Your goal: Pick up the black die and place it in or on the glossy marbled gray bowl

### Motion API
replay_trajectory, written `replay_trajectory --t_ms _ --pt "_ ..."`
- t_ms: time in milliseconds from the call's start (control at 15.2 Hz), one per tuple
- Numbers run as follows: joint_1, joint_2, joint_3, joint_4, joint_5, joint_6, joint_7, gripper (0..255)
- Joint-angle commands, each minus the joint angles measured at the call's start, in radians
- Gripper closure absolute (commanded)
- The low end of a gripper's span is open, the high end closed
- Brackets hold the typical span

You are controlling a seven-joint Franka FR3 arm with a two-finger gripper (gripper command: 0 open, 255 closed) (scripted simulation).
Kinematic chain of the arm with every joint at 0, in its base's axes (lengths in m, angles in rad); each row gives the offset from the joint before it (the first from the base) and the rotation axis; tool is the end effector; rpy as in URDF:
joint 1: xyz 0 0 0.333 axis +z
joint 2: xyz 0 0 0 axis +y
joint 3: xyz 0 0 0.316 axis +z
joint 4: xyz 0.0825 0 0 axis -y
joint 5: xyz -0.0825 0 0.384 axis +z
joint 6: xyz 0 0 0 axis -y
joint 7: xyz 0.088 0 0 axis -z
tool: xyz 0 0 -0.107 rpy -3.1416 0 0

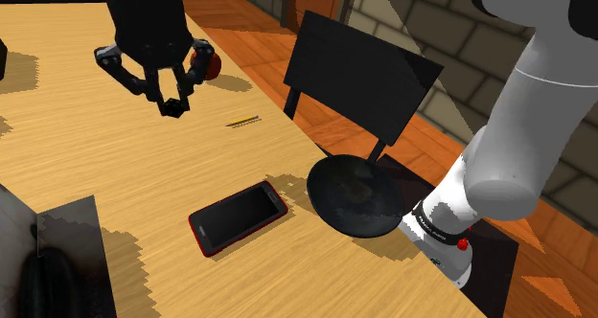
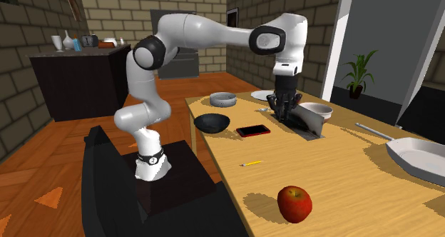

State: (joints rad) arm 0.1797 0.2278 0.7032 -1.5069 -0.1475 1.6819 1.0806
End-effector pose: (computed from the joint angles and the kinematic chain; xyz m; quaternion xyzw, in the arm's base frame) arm 0.4331 0.4395 0.5587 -0.9953 0.0970 -0.0003 0.0005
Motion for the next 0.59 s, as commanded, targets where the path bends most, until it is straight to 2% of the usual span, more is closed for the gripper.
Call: replay_trajectory --t_ms 0,264,528 --pt "-0.042 -0.109 0.009 -0.12 0.069 0.034 -0.027 255" --pt "-0.08 -0.324 -0.009 -0.317 0.21 0.068 -0.104 255" --pt "-0.062 -0.523 -0.06 -0.482 0.326 0.065 -0.176 255"
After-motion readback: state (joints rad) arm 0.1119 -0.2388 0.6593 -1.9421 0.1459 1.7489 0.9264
